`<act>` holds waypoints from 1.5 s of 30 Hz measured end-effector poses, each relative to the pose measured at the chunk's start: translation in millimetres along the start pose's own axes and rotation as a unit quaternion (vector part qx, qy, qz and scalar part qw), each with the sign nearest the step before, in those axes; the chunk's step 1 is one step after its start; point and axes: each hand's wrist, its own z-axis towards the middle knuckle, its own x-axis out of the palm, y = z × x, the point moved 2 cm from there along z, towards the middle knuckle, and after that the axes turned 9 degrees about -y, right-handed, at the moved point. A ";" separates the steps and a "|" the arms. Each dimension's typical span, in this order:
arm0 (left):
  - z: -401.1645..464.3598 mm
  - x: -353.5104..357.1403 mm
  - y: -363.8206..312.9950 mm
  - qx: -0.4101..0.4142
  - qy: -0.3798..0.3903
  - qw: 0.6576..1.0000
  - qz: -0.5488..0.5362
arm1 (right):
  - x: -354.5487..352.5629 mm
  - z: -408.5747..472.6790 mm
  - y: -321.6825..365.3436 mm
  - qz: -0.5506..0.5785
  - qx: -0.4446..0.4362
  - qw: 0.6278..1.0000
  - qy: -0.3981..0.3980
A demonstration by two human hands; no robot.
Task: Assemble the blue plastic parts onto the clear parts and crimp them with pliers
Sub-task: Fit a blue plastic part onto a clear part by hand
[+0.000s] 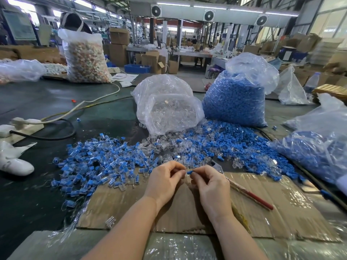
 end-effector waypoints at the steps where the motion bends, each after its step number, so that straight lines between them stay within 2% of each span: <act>1: -0.3 -0.5 -0.7 0.000 0.003 1.000 -0.003 | 0.3 -0.4 -0.2 -0.002 0.001 1.000 0.003; 18: -4.1 -4.0 -6.5 -0.030 0.027 0.997 -0.061 | 5.0 -6.9 6.0 -0.142 -0.085 0.986 0.030; 25: -4.4 -6.2 -5.8 -0.030 0.034 0.996 -0.078 | 3.0 -6.9 6.4 -0.125 -0.070 0.989 0.040; 36: -2.6 -5.4 -3.4 0.010 0.026 0.999 0.019 | 5.1 -6.0 4.4 -0.148 -0.059 0.985 0.064; 45: -2.8 -4.4 -4.2 0.008 0.022 1.000 0.008 | 5.4 -6.5 4.4 -0.145 -0.064 0.985 0.064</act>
